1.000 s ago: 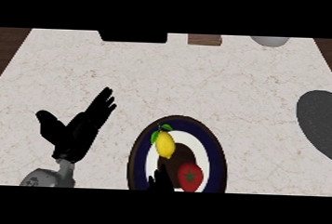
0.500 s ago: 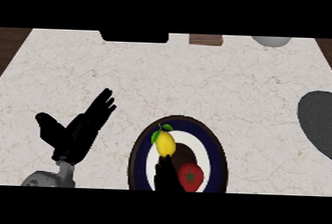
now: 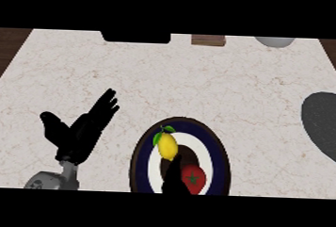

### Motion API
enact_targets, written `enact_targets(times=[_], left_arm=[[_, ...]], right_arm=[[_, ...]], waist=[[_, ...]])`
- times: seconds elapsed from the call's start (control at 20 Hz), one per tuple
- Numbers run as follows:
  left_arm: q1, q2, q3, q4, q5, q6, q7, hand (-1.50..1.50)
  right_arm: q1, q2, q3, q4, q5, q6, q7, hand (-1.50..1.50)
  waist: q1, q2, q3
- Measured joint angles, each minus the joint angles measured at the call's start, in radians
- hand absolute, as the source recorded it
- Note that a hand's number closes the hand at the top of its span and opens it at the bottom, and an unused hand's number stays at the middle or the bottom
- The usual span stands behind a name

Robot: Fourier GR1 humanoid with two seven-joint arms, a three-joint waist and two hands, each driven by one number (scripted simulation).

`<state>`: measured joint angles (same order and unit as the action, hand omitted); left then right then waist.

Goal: Pick the tomato from the plate and place it in the pan

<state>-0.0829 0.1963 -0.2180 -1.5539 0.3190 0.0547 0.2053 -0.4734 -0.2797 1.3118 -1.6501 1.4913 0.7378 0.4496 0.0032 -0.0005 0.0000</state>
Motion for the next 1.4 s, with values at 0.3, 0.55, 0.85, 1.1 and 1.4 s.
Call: enact_targets(times=[0.3,0.55,0.85,1.1,1.4], left_arm=[[-0.008,-0.006,0.016,-0.011,-0.004,-0.010,0.022,0.00],[0.014,-0.014,0.022,-0.010,-0.015,-0.020,0.008,0.00],[0.047,-0.002,0.069,-0.021,-0.007,0.004,-0.010,0.00],[0.075,0.004,0.070,-0.029,-0.001,-0.010,-0.016,0.00],[0.067,-0.008,0.051,-0.021,-0.016,-0.016,-0.020,0.00]], right_arm=[[-0.044,-0.023,0.015,0.056,0.066,-0.133,-0.107,1.50],[-0.002,-0.026,-0.064,0.068,0.081,-0.210,-0.110,1.50],[0.241,0.049,-0.447,0.014,-0.122,-0.312,0.109,1.50],[0.394,0.058,-0.672,-0.100,-0.187,-0.478,0.252,1.50],[0.513,0.044,-0.771,-0.359,-0.171,-0.665,0.329,1.50]], waist=[[0.003,-0.002,0.000],[-0.007,-0.002,0.001],[-0.102,0.004,0.008],[-0.090,-0.004,0.005],[-0.058,-0.008,0.002]])
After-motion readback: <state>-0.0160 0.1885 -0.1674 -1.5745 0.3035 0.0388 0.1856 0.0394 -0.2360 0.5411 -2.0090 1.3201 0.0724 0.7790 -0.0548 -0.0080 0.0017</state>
